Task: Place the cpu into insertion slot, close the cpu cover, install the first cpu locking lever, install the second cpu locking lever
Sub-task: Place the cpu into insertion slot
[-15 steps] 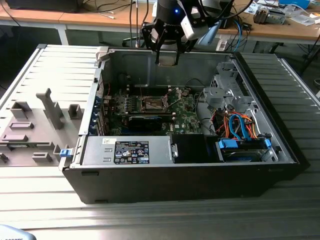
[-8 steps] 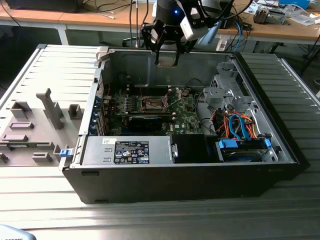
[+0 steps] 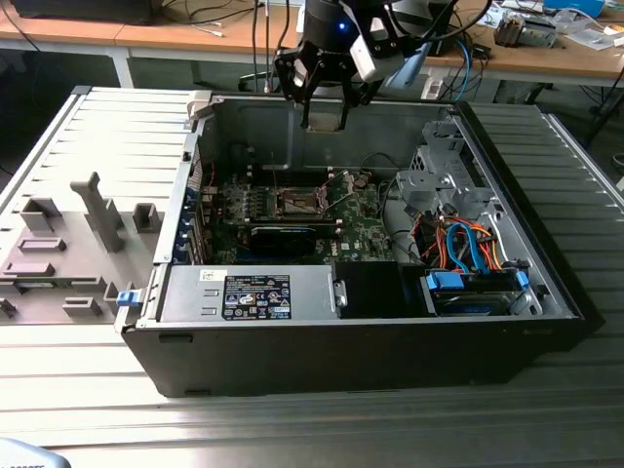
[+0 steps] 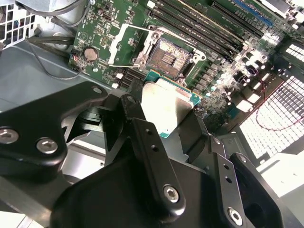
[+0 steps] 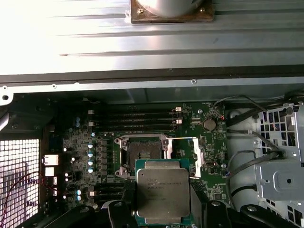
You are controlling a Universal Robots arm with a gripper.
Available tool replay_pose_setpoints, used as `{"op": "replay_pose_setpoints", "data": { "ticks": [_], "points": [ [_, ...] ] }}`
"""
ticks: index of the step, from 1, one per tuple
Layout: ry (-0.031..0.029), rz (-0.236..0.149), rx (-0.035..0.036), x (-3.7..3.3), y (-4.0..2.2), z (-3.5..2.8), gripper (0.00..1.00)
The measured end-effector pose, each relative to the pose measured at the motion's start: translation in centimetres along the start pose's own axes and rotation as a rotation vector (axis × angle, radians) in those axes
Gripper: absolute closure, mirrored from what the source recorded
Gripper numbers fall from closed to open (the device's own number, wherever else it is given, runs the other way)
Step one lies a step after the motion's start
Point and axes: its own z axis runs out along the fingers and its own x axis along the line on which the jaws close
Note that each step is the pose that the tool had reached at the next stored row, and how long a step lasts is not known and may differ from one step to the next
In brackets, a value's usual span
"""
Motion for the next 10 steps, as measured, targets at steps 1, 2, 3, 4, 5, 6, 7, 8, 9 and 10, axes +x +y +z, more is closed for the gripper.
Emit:
{"op": "replay_pose_setpoints", "data": {
  "ticks": [1, 2, 3, 4, 5, 6, 7, 8, 9, 10],
  "points": [
    [0.0, 0.0, 0.0001, 0.01, 0.0, 0.04, 0.46],
    [0.0, 0.0, 0.0, 0.02, -0.01, 0.1, 0.46],
    [0.0001, 0.0, 0.0, 0.03, -0.01, 0.13, 0.46],
    [0.0, 0.0, 0.0, 0.03, -0.02, 0.16, 0.46],
    [0.0, 0.0, 0.0, 0.04, -0.02, 0.18, 0.46],
    [0.0, 0.0, 0.0001, 0.04, -0.02, 0.21, 0.46],
    [0.0, 0.0, 0.0, 0.06, -0.03, 0.27, 0.46],
    [0.0, 0.0, 0.0, 0.07, -0.03, 0.31, 0.46],
    [0.0, 0.0, -0.0001, 0.09, -0.04, 0.37, 0.46],
    [0.0, 0.0, 0.0, 0.1, -0.04, 0.4, 0.46]
  ]
}}
